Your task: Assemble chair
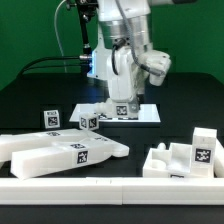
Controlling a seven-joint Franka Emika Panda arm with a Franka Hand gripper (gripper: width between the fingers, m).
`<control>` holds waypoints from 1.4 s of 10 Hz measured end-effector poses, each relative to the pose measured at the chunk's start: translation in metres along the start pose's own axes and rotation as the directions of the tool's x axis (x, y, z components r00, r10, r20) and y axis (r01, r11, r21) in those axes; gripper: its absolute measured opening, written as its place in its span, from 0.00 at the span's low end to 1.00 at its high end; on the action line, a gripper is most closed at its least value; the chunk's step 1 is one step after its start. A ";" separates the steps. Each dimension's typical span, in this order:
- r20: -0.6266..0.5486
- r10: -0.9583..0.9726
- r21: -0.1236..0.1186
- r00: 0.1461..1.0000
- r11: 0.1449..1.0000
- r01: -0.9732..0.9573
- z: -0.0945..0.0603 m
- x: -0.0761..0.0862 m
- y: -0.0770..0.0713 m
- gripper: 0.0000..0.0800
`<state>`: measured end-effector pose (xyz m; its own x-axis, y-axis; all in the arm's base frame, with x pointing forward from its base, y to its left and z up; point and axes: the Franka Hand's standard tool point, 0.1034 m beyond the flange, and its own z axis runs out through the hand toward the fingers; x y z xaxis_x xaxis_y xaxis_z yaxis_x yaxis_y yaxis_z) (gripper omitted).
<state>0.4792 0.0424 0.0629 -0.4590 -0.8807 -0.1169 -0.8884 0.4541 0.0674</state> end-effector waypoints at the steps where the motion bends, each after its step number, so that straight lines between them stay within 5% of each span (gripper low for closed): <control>1: 0.007 0.041 -0.001 0.999 0.999 -0.041 0.000 0.002 0.000 0.37; 5: 0.007 0.284 -0.012 0.959 0.959 -0.284 0.007 0.000 0.005 0.37; 9: -0.063 0.275 -0.037 0.959 0.960 -0.278 0.040 -0.005 0.029 0.37; 13: -0.077 0.252 -0.055 0.965 0.965 -0.256 0.051 -0.008 0.033 0.37; 14: -0.076 0.233 -0.057 0.969 0.970 -0.238 0.051 -0.008 0.033 0.51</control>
Offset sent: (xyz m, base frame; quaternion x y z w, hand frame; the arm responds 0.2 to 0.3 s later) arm 0.0000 0.0000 0.0000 0.0000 0.0000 0.1938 0.9810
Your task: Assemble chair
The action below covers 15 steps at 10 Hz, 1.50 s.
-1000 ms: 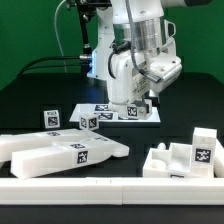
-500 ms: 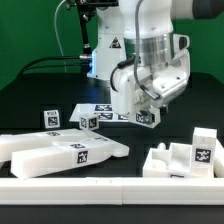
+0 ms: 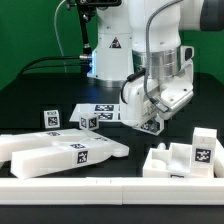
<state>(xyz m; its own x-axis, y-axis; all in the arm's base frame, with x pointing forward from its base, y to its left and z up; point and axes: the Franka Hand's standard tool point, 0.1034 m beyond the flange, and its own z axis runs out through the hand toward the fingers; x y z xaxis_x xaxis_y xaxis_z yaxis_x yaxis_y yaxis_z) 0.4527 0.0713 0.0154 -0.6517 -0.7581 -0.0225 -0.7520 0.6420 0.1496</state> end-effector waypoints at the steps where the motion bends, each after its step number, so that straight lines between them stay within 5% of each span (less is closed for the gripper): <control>1: 0.000 0.000 0.000 1.000 1.000 0.000 0.000 0.000 0.000 0.51; 2: 0.000 -0.005 0.000 1.000 1.000 0.005 0.000 0.000 0.000 0.72; 4: 0.017 -0.080 0.002 0.997 0.997 0.080 -0.008 -0.004 -0.001 0.79; 6: 0.053 -0.273 0.007 0.961 0.962 0.273 -0.029 -0.011 0.001 0.81; 8: 0.067 -0.468 -0.041 0.881 0.881 0.471 -0.043 -0.018 0.007 0.81; 11: 0.065 -0.618 -0.023 0.783 0.784 0.621 -0.041 -0.017 0.005 0.81; 14: 0.048 -0.878 -0.007 0.476 0.477 0.879 -0.044 -0.020 0.003 0.81; 15: 0.039 -0.929 -0.020 0.368 0.367 0.930 -0.046 -0.023 0.004 0.81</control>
Offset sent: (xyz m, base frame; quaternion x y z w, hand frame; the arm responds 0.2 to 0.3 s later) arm 0.0054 0.0023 0.0191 -0.0063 -0.0243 -0.0332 0.9991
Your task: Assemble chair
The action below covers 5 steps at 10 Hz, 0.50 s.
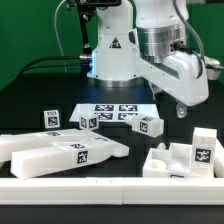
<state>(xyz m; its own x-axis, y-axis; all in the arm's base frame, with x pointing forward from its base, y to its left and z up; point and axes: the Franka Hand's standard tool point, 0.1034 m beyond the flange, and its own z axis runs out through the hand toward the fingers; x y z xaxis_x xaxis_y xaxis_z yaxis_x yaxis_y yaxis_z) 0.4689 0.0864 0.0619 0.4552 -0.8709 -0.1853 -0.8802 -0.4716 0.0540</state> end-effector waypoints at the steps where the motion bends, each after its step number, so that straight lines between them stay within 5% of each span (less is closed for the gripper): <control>1: -0.018 -0.212 -0.019 0.977 0.977 0.212 -0.002 0.000 -0.003 0.81; 2: -0.024 -0.312 -0.043 0.950 0.949 0.311 -0.001 -0.001 -0.002 0.81; 5: -0.051 -0.434 -0.037 0.899 0.901 0.433 -0.001 0.004 0.000 0.81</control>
Offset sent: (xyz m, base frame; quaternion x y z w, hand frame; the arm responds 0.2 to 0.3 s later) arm 0.0000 0.0000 0.0000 0.0000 0.0000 -0.1296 0.9916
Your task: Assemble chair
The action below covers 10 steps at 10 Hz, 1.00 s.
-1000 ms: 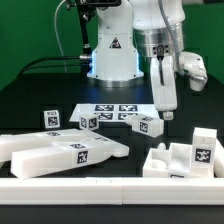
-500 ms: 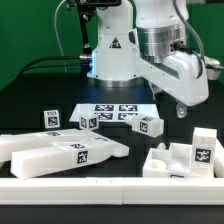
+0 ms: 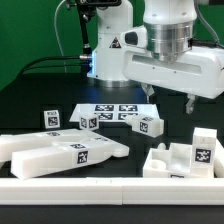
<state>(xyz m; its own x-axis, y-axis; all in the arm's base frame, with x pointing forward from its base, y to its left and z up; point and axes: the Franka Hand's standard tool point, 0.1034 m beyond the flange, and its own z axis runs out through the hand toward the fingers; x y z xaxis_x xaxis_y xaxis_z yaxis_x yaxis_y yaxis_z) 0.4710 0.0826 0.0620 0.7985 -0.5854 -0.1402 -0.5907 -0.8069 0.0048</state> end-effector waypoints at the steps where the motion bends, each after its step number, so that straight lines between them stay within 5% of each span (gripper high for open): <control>1: 0.000 -0.062 0.000 0.998 0.998 0.062 0.000 0.000 0.001 0.81; 3: 0.004 -0.291 -0.015 0.957 0.957 0.291 0.000 0.003 0.005 0.81; 6: 0.028 -0.658 -0.071 0.753 0.750 0.658 0.003 -0.001 0.003 0.81; 10: 0.040 -0.819 -0.081 0.573 0.569 0.818 0.003 0.002 0.006 0.81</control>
Offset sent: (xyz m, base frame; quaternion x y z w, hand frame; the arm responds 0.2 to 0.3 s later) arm 0.0033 -0.0003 -0.0005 -0.0418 -0.0118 -0.3915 0.9192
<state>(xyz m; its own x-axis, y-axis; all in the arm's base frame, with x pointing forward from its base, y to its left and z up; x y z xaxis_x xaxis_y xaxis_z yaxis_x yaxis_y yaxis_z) 0.4684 0.0765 0.0592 0.9364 0.3283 -0.1243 0.3269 -0.9445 -0.0319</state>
